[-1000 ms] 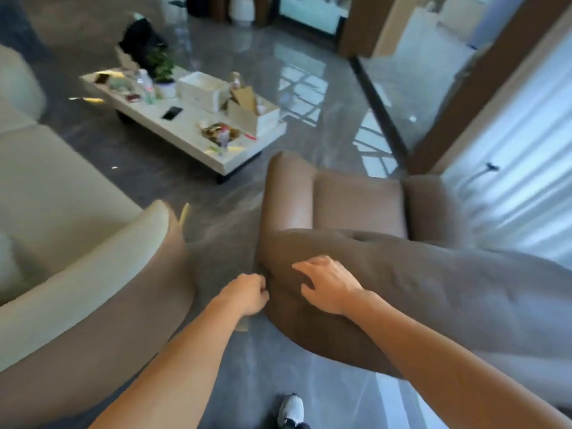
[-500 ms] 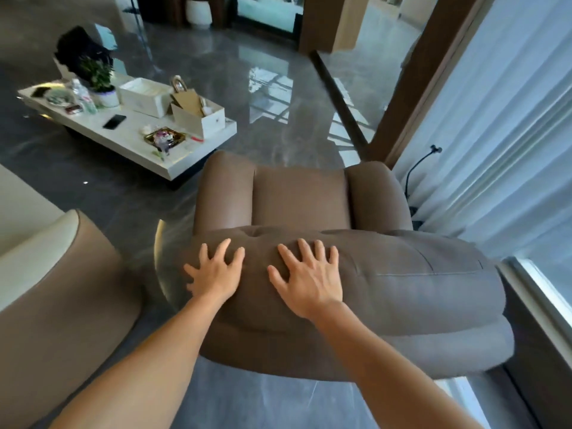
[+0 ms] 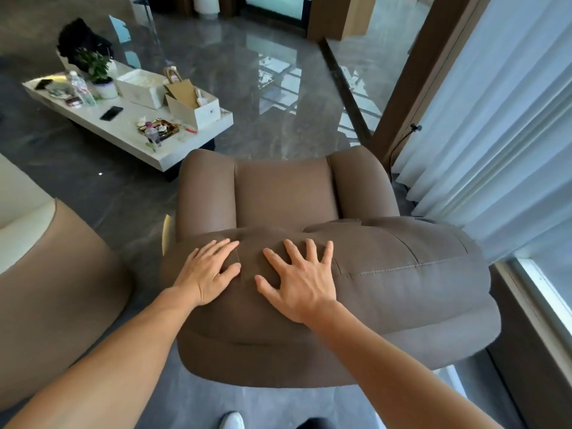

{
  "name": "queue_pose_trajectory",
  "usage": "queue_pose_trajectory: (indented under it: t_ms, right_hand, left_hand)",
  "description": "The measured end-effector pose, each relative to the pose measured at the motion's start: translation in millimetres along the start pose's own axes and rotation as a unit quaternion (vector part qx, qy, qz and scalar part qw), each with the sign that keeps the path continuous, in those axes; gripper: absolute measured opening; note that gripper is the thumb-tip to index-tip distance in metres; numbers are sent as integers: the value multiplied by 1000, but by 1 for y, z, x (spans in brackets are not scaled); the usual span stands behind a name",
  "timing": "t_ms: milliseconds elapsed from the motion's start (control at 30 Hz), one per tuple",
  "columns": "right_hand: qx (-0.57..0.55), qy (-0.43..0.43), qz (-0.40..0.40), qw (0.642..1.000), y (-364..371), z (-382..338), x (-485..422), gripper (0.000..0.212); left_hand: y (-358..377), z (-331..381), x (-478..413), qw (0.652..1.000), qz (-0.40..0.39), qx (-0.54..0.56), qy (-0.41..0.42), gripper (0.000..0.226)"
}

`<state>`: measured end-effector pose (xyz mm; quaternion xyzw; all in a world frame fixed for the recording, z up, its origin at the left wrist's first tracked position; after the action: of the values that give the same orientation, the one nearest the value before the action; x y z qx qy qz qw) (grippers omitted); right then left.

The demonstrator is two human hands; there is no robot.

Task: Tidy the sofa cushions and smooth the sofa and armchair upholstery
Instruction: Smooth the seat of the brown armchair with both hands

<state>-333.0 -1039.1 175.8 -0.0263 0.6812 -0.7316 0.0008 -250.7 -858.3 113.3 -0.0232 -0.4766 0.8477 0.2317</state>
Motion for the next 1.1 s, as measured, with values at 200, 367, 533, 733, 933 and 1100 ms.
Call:
queue_pose_trajectory:
  t_ms: [200,367,533,733,933,1100]
  right_hand:
    - [16,-54,-61,997,7,65,6,82]
    - [32,-112,-87,989,12,117,7,88]
    - [31,-171,-75,982,20,169,22,88]
    - [27,-222,-67,972,27,246,40,79]
    - [38,-238,-52,969,31,319,44,72]
    - [65,-271,-56,959,31,373,29,67]
  left_hand:
    - [26,52,15,998,50,-12,-24,77]
    - [54,97,22,993,107,-14,-50,71]
    - [91,146,26,986,139,-12,-93,68]
    - [144,214,31,974,167,-14,-149,66]
    - [197,268,13,955,234,-21,-180,56]
    - [223,315,-9,945,242,-14,-220,58]
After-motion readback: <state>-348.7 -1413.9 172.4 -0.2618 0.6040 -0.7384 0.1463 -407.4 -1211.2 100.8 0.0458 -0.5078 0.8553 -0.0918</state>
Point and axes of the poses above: each hand's wrist, its own x-axis away from the middle knuckle, its own y-axis out of the palm, z = x × y, the point moved 5 cm from there along -x, towards the middle knuckle, and after that the axes turned 8 degrees about x, right-handed, at the moved point
